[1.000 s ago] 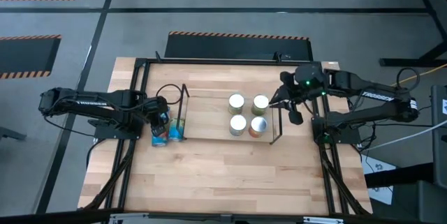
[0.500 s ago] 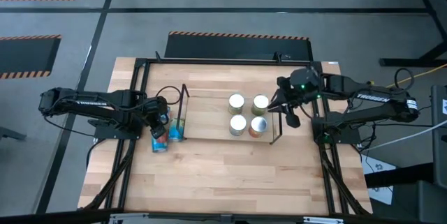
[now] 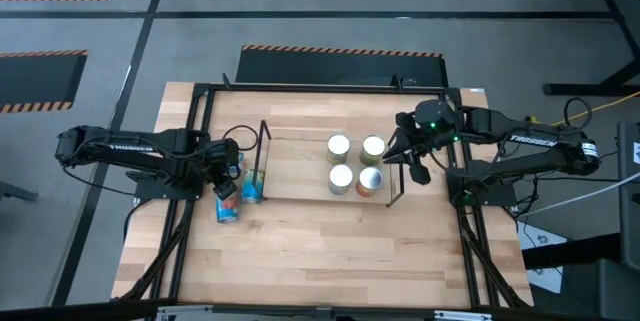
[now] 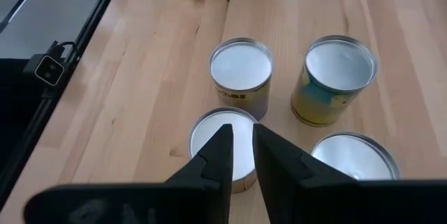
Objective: Pick and place cans onto a shelf
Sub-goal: Put the canned tomatoes on the shelf
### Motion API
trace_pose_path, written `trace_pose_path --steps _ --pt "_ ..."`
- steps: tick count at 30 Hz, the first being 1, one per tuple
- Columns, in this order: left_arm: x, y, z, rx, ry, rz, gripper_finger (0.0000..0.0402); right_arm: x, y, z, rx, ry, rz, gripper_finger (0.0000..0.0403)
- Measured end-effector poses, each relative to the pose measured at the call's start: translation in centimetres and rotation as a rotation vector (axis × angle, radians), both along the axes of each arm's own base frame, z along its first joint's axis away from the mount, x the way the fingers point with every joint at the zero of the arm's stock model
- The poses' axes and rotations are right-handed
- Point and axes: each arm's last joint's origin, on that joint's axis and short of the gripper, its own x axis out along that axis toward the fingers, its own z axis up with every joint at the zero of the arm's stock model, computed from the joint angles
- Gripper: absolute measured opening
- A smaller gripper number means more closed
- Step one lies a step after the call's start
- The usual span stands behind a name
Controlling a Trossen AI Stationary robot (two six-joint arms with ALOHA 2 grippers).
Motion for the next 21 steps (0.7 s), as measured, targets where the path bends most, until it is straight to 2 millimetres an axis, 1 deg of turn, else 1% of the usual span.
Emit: trace_pose_path --steps 4,10,12,21 --pt "-0.2 0.0 -0.4 -0.009 0.021 0.016 0.0156 0.0 0.0 0.0 -0.001 0.0 0.0 0.0062" --pt "-0.7 -0.3 -2.4 -0.082 0.049 0.016 0.0156 0.0 0.0 0.0 -0.002 0.0 0.0 0.0062" --pt "-0.7 -0.3 -2.8 -0.104 0.05 0.01 0.0156 0.0 0.0 0.0 -0.002 0.0 0.0 0.0062" --pt "-0.9 -0.5 -2.9 -0.158 0.062 0.019 0.0156 0.1 0.0 0.1 -0.006 -0.015 0.0 0.0062"
